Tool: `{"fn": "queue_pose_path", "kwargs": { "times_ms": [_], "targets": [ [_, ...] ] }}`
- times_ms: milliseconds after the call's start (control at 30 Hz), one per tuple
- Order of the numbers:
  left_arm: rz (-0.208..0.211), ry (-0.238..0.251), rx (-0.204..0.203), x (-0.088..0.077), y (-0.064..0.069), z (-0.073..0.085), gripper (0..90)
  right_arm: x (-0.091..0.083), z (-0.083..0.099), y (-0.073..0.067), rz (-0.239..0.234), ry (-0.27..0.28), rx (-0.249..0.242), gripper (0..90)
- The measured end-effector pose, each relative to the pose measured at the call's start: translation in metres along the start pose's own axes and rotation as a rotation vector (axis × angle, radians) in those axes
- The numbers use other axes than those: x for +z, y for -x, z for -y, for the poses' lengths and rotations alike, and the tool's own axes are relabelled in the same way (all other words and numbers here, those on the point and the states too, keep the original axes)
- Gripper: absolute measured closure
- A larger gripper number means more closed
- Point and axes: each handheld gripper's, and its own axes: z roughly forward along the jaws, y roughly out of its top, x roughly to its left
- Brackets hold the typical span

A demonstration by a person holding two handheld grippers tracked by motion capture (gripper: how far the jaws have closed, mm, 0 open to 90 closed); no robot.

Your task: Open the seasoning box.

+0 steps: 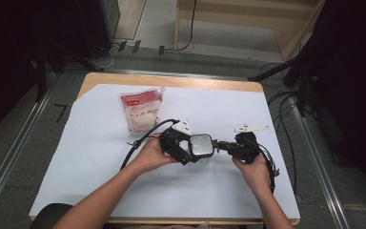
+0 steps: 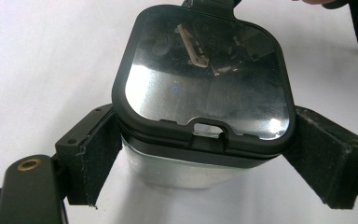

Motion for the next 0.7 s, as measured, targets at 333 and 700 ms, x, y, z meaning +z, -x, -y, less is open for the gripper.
{"fn": "queue_pose_path", "kwargs": {
  "times_ms": [333,700],
  "targets": [
    [-0.023,-0.016,0.03,-0.0025,0.0032,-0.0025,16.9,-0.0004,0.0008,-0.0005,-0.001,-0.007,0.007,90.0],
    [-0.022,-0.014,0.028,-0.0063,0.0035,-0.0067,16.8,-0.0003,0.0008,-0.0013,-0.001,-0.009,0.005,90.0]
  ]
}}
